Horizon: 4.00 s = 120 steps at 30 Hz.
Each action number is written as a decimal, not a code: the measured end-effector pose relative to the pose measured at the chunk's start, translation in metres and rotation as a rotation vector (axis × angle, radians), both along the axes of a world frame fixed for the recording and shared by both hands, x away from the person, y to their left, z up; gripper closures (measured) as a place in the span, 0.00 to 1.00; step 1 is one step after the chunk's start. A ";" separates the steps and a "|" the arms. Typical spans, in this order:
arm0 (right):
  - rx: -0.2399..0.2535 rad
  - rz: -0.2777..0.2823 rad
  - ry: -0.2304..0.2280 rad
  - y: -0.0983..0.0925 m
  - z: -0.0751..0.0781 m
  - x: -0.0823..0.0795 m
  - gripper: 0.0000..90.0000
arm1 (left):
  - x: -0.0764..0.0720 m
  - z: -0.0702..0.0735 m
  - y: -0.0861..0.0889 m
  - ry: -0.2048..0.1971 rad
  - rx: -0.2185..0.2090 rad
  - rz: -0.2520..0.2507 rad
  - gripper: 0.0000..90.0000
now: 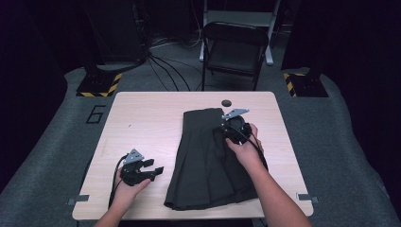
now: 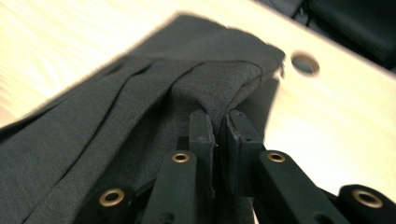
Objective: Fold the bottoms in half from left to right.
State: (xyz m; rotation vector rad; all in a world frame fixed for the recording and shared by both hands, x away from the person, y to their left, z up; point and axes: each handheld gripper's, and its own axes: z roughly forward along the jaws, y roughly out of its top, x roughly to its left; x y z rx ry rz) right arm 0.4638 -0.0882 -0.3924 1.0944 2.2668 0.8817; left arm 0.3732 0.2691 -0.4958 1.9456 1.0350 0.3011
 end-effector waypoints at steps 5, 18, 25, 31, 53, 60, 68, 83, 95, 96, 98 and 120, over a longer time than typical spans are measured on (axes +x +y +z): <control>-0.051 -0.057 0.082 -0.018 -0.029 0.008 0.91 | -0.001 -0.002 -0.009 0.006 0.018 -0.027 0.45; -0.020 -0.133 0.248 -0.036 -0.093 0.017 0.84 | -0.006 -0.004 -0.024 0.021 0.001 -0.088 0.45; 0.033 -0.124 0.195 -0.049 -0.086 0.003 0.65 | -0.008 -0.007 -0.034 0.023 -0.008 -0.091 0.45; 0.080 -0.103 0.169 -0.062 -0.081 -0.018 0.59 | -0.003 -0.011 -0.043 0.049 -0.012 -0.090 0.43; 0.115 -0.127 0.188 -0.075 -0.118 -0.036 0.45 | 0.015 -0.029 -0.077 0.064 0.037 -0.080 0.50; 0.130 -0.081 0.185 -0.070 -0.118 -0.039 0.74 | 0.015 -0.027 -0.080 0.030 0.085 -0.083 0.76; 0.147 -0.084 0.219 -0.063 -0.116 -0.040 0.86 | 0.015 -0.017 -0.083 0.035 0.157 -0.096 0.92; 0.121 0.032 0.230 -0.023 -0.109 -0.047 0.86 | 0.006 -0.005 -0.032 0.080 0.131 -0.072 0.92; 0.109 0.122 0.244 -0.003 -0.104 -0.063 0.86 | -0.019 0.001 -0.006 0.120 0.118 -0.088 0.92; 0.103 0.130 0.242 -0.002 -0.104 -0.064 0.86 | -0.021 0.000 -0.006 0.113 0.109 -0.081 0.92; 0.105 0.134 0.243 0.000 -0.104 -0.066 0.86 | -0.024 0.000 -0.003 0.120 0.113 -0.091 0.92; 0.118 0.114 0.249 -0.005 -0.108 -0.085 0.87 | -0.033 -0.011 -0.003 0.124 0.100 -0.089 0.92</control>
